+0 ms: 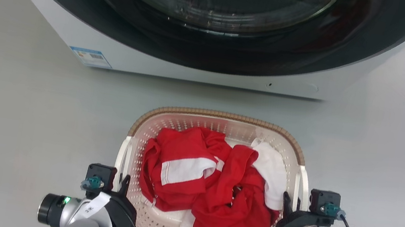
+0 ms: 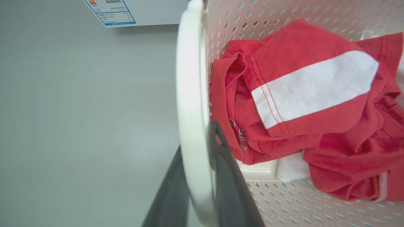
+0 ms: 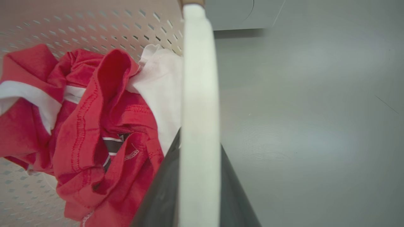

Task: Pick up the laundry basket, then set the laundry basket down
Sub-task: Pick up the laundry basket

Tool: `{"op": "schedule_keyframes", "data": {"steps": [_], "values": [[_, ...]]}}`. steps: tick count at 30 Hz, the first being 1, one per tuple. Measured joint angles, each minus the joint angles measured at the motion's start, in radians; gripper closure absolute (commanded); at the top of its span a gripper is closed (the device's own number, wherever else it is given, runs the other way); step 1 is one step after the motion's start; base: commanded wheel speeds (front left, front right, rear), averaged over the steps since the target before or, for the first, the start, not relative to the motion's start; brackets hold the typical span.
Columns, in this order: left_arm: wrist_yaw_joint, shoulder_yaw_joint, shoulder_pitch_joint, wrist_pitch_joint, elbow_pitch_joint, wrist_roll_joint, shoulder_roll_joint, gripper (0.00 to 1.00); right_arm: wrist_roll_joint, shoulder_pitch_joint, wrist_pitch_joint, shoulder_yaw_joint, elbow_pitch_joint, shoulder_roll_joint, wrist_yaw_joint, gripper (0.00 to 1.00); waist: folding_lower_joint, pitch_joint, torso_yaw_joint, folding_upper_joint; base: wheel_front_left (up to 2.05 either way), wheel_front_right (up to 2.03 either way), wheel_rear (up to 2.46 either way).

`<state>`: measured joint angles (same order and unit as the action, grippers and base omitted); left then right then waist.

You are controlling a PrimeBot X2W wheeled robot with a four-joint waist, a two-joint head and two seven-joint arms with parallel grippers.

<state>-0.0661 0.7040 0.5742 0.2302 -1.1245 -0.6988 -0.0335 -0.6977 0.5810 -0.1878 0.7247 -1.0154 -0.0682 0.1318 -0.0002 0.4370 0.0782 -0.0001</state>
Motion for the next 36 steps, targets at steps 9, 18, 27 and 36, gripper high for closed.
{"op": "schedule_keyframes", "data": {"steps": [9,18,27,36], "values": [[0.002,0.026,-0.053,-0.037,-0.023,-0.037,0.000,1.00,-0.053,-0.041,0.052,0.062,-0.006,0.001,0.000,1.00,0.0000,-0.103,-0.009,0.0000,0.00,0.00,0.00],[0.006,0.059,-0.101,-0.095,-0.030,-0.057,-0.002,1.00,-0.098,-0.094,0.109,0.117,-0.013,0.001,0.000,1.00,0.0000,-0.188,-0.017,-0.0001,0.00,0.00,0.00],[0.015,0.084,-0.147,-0.146,-0.040,-0.067,-0.004,1.00,-0.144,-0.144,0.159,0.161,-0.012,0.001,0.001,1.00,0.0001,-0.246,-0.021,0.0000,0.00,0.00,0.00],[0.023,0.106,-0.176,-0.194,-0.056,-0.098,-0.005,1.00,-0.188,-0.172,0.206,0.202,-0.011,0.001,0.002,1.00,0.0001,-0.304,-0.025,0.0000,0.00,0.00,0.00]]}}
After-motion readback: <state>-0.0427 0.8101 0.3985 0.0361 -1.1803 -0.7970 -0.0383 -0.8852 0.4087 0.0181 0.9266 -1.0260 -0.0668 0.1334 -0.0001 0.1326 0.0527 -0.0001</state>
